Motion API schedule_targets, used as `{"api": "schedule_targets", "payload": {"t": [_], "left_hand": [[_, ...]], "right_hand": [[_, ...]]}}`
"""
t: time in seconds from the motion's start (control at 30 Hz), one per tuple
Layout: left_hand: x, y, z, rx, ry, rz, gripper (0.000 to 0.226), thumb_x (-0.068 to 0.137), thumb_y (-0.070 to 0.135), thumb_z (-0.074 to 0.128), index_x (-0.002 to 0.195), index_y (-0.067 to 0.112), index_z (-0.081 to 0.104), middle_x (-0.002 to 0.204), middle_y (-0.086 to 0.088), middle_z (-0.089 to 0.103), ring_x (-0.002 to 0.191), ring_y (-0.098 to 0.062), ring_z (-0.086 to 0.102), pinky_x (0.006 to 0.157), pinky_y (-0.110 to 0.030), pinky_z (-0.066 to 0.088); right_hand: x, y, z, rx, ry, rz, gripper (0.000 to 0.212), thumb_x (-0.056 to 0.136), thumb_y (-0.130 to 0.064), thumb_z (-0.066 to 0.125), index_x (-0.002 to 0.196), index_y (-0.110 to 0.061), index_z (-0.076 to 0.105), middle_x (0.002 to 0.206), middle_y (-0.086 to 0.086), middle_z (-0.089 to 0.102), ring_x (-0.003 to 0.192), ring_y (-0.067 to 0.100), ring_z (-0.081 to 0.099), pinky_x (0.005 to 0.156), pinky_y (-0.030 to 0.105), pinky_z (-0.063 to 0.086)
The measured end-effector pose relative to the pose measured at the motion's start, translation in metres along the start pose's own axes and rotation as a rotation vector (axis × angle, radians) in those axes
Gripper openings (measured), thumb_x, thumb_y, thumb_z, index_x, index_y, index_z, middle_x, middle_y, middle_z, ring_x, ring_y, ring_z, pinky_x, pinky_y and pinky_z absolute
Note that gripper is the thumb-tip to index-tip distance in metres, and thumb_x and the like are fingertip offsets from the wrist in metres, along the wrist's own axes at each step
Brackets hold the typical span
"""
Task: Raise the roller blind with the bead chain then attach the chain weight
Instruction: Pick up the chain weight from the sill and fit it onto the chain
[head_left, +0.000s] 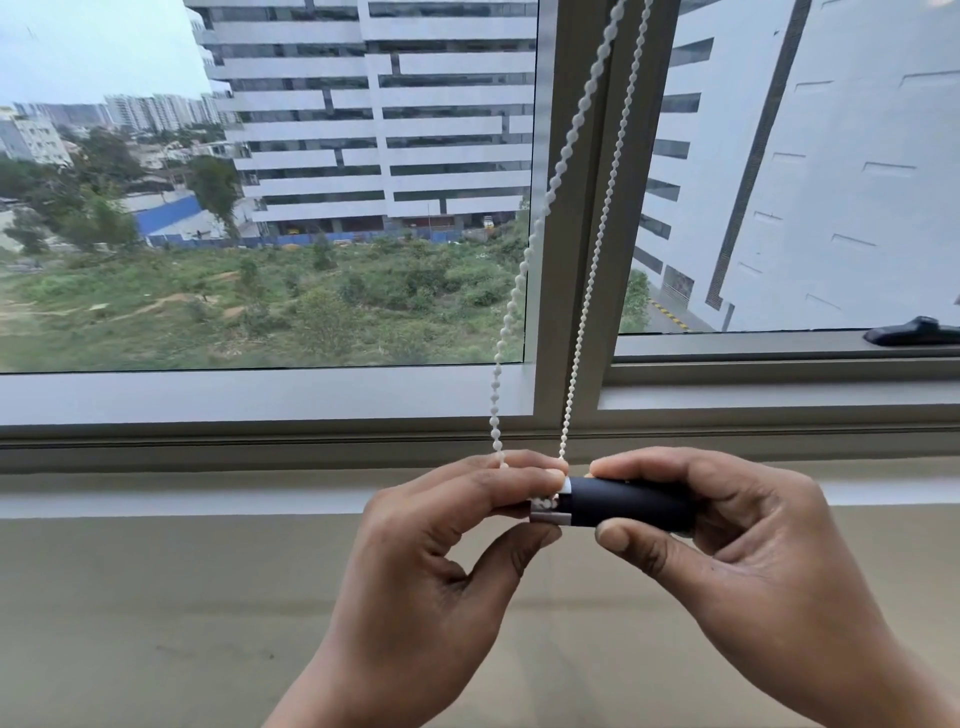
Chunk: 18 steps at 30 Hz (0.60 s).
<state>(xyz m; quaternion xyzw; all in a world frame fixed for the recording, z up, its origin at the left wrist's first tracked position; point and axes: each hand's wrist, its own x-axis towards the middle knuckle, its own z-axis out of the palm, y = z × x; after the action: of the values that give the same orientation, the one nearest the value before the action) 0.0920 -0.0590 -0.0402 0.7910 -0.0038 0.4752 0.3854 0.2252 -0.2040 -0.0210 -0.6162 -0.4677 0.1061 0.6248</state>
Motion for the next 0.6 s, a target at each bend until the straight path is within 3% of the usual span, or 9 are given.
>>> {"api": "schedule_targets", "payload": {"t": [0.13,0.3,0.5,0.6], "left_hand": [[-0.001,-0.001,0.0,-0.018,0.004,-0.013,0.03,0.077,-0.001,0.075,0.102,0.015,0.074,0.106,0.006,0.076,0.096,-0.012,0.074,0.082,-0.025,0.058],[-0.001,-0.002,0.003,-0.028,0.006,-0.031,0.025,0.08,0.003,0.076,0.103,0.014,0.075,0.106,0.006,0.076,0.096,-0.011,0.074,0.082,-0.025,0.058],[0.004,0.003,0.007,-0.137,0.006,-0.153,0.018,0.089,0.029,0.067,0.105,0.027,0.074,0.112,0.009,0.073,0.106,-0.018,0.07,0.08,-0.027,0.058],[0.005,0.003,0.011,-0.127,-0.009,-0.221,0.021,0.088,0.036,0.067,0.108,0.033,0.072,0.102,0.007,0.074,0.095,-0.018,0.071,0.078,-0.023,0.054]], "right_hand": [[-0.001,0.001,-0.001,-0.016,-0.016,0.024,0.032,0.068,-0.043,0.079,0.097,-0.03,0.076,0.093,-0.006,0.079,0.08,0.008,0.074,0.072,0.016,0.055],[-0.002,0.004,0.0,0.017,-0.003,0.023,0.03,0.065,-0.04,0.078,0.093,-0.028,0.077,0.088,-0.002,0.078,0.066,0.007,0.069,0.065,0.014,0.053],[-0.003,0.008,0.004,0.057,0.073,-0.021,0.035,0.063,-0.036,0.078,0.096,-0.023,0.076,0.092,-0.006,0.079,0.081,0.006,0.074,0.072,0.011,0.053],[-0.003,0.008,0.005,0.035,0.088,-0.053,0.034,0.065,-0.034,0.077,0.097,-0.024,0.075,0.092,-0.01,0.078,0.084,0.006,0.074,0.074,0.01,0.053]]}}
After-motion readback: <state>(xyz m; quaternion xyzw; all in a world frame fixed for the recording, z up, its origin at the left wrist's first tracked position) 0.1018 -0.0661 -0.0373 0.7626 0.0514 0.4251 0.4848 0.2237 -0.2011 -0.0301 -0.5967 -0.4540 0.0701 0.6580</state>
